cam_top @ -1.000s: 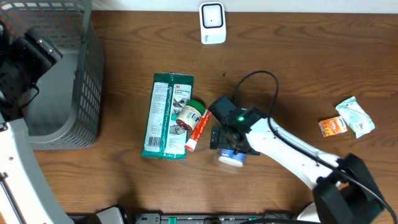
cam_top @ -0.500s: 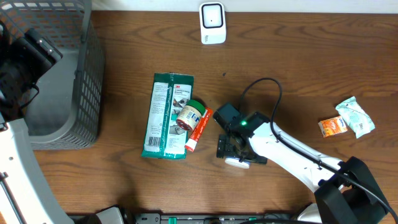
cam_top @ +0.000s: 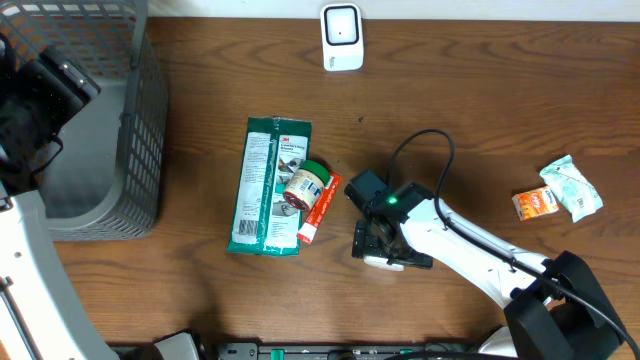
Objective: Scan the item barcode
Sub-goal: 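Lift the cotton-swab tub and pull it slightly right, then carry the cotton-swab tub up to the white scanner, then hold the tub bottom against the scanner window with the right gripper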
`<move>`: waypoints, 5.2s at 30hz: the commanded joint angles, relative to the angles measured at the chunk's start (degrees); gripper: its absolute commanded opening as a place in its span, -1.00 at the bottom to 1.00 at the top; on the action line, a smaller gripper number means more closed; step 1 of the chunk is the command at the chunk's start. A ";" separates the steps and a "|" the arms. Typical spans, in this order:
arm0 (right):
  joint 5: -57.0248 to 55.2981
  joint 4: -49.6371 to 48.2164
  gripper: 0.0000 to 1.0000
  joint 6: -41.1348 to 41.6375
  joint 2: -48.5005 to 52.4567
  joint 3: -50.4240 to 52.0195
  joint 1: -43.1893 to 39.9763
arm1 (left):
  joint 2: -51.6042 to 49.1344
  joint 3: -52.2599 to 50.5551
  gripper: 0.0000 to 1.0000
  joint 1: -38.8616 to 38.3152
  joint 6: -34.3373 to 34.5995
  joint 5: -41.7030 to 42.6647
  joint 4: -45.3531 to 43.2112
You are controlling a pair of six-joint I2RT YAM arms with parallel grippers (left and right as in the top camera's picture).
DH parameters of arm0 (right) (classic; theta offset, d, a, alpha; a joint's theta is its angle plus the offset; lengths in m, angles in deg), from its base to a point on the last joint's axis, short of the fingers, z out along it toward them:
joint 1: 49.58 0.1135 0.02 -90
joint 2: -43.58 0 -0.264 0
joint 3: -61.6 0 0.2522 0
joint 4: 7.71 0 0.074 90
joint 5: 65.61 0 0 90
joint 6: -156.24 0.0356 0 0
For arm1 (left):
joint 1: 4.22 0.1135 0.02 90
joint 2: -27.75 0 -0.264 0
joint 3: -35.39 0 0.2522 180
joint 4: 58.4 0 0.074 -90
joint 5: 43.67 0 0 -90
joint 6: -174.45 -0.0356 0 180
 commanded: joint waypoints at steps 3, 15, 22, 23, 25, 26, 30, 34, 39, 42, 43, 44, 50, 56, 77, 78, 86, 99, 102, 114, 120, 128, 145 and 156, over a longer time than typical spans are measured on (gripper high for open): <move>-1.53 0.07 0.92 -1.03 -0.57 -0.22 -0.50 | -0.02 0.13 0.76 0.24 0.50 -0.11 -0.02; -2.62 0.52 0.78 -1.40 -1.33 -1.77 -2.40 | -0.02 0.13 0.76 0.24 0.52 -0.11 -0.02; -2.60 -0.63 0.58 -1.29 -1.31 -1.51 -2.91 | -0.02 0.13 0.76 0.24 0.52 -0.11 -0.02; -2.60 -1.07 0.56 -1.29 -1.31 -1.33 -2.89 | -0.02 0.13 0.76 0.24 0.50 -0.11 -0.02; -2.60 -2.93 0.53 -1.07 -1.31 -0.33 -2.86 | -0.02 0.13 0.76 0.24 0.50 -0.11 -0.02; -2.60 -3.93 0.53 -0.83 -1.31 0.35 -2.86 | -0.02 0.13 0.76 0.24 0.50 -0.11 -0.02; -2.64 -6.51 0.57 -0.52 -1.31 2.40 -2.86 | -0.02 0.13 0.76 0.24 0.50 -0.11 -0.02; -4.31 -6.12 0.46 -2.84 -1.90 1.68 -2.99 | -0.02 0.13 0.76 0.24 0.50 -0.11 -0.02; -6.75 -3.21 0.24 -7.06 -4.94 -0.52 -3.02 | -0.02 0.13 0.76 0.24 0.50 -0.11 -0.02; -6.91 -0.85 0.26 -11.10 -7.56 -2.38 -3.02 | -0.02 0.13 0.76 0.24 0.50 -0.11 -0.02; -6.88 -0.24 0.28 -12.00 -8.26 -3.13 -3.04 | -0.02 0.13 0.76 0.24 0.50 -0.11 -0.02; -6.78 0.83 0.29 -13.20 -9.11 -4.42 -3.21 | -0.02 0.13 0.76 0.24 0.50 -0.11 -0.02; 2.45 10.56 0.22 -21.68 -9.92 -19.10 -7.45 | -0.02 0.13 0.76 0.24 0.50 -0.11 -0.02; 9.90 20.22 -0.04 -25.99 -6.82 -39.30 -14.88 | -0.02 0.13 0.76 0.24 0.50 -0.11 -0.02; 16.72 25.55 -0.35 -21.33 43.93 -109.59 -23.23 | -0.02 0.13 0.76 0.24 0.52 -0.11 -0.02; 16.52 22.86 -0.35 -20.28 45.00 -109.59 -23.23 | -0.02 0.13 0.76 0.24 0.50 -0.11 -0.02; 16.09 1.46 -0.35 -6.21 53.13 -109.59 -23.17 | -0.02 0.13 0.76 0.24 0.50 -0.11 -0.02; 13.31 -15.58 -0.32 17.14 65.16 -109.59 -22.01 | -0.02 0.13 0.76 0.24 0.50 -0.11 -0.02; 13.27 -16.81 -0.34 19.52 66.23 -109.55 -21.84 | -0.02 0.13 0.76 0.24 0.50 -0.11 -0.02; 7.04 -13.86 -0.42 23.65 66.99 -108.83 -20.11 | -0.02 0.13 0.76 0.24 0.50 -0.11 -0.02; 5.77 -13.86 -0.38 24.59 66.99 -108.63 -19.61 | -0.02 0.13 0.77 0.24 0.52 -0.11 -0.02; 5.77 -12.98 -0.34 24.81 66.99 -108.63 -19.78 | -0.02 0.13 0.76 0.24 0.52 -0.11 -0.02; 4.59 -13.66 -0.32 27.12 66.99 -108.63 -20.92 | -0.02 0.13 0.76 0.24 0.50 -0.11 -0.02; 2.97 -13.73 -0.35 26.80 66.99 -108.63 -20.92 | -0.02 0.13 0.76 0.24 0.52 -0.11 -0.02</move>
